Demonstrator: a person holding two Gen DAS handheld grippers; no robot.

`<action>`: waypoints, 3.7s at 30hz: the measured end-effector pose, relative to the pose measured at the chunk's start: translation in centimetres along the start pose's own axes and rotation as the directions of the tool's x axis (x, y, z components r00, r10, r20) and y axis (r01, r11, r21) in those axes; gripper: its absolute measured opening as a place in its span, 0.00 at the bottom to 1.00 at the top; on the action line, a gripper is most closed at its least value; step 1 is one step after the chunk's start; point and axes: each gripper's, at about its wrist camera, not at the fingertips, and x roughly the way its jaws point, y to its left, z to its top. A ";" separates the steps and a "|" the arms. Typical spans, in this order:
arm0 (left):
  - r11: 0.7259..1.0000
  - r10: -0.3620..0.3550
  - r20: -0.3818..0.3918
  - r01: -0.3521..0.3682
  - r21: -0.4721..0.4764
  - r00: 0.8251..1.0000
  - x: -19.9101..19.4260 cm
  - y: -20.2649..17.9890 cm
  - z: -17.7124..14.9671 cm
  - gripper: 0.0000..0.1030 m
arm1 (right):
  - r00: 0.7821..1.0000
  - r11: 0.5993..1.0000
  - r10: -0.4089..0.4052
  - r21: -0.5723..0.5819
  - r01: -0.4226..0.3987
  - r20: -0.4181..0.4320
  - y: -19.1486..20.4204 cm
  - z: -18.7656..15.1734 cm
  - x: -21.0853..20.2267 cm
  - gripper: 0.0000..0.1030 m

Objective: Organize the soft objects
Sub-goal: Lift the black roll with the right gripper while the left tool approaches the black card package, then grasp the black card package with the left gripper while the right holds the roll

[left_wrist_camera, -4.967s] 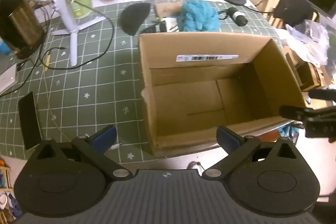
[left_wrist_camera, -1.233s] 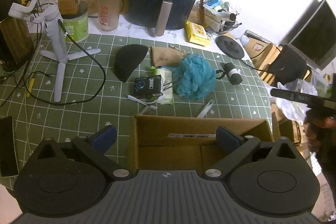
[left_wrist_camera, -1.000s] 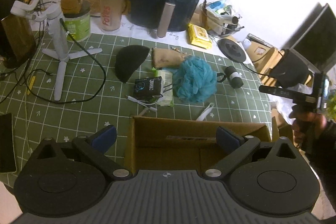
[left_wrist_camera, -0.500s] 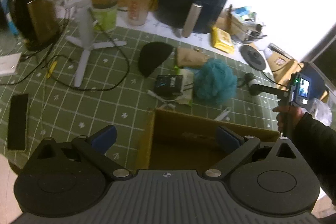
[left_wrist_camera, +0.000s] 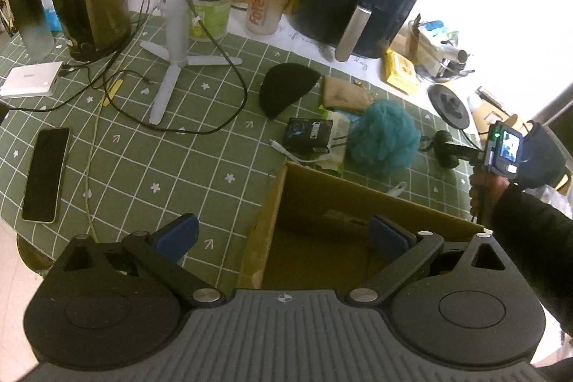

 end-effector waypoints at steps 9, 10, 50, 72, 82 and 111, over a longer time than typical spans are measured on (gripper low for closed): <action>0.998 -0.035 0.039 0.033 0.057 0.999 0.0 -0.4 1.7 1.00 | 1.000 1.000 0.003 0.007 -0.003 0.031 0.0 -0.2 -3.4 0.44; 0.997 -0.045 0.042 0.042 0.070 0.998 0.1 -0.5 2.0 1.00 | 0.999 1.000 0.008 0.012 -0.008 0.039 0.0 -0.2 -4.1 0.44; 0.888 -0.316 -0.062 0.318 0.333 0.947 11.0 0.1 9.5 1.00 | 0.980 0.973 0.149 0.156 -0.169 0.132 7.0 -7.4 -24.1 0.44; 0.916 -0.304 -0.295 0.363 0.171 0.906 25.4 0.9 10.8 1.00 | 0.977 0.967 0.113 0.206 -0.150 0.181 7.6 -8.6 -28.6 0.44; 0.929 -0.326 -0.285 0.361 0.079 0.901 26.1 2.2 11.5 0.65 | 0.977 0.967 0.104 0.212 -0.143 0.184 8.1 -9.5 -29.6 0.44; 0.905 -0.297 0.110 0.244 0.348 0.948 10.5 0.5 8.3 0.64 | 0.952 0.961 0.217 0.124 -0.247 0.215 11.0 -9.7 -31.6 0.44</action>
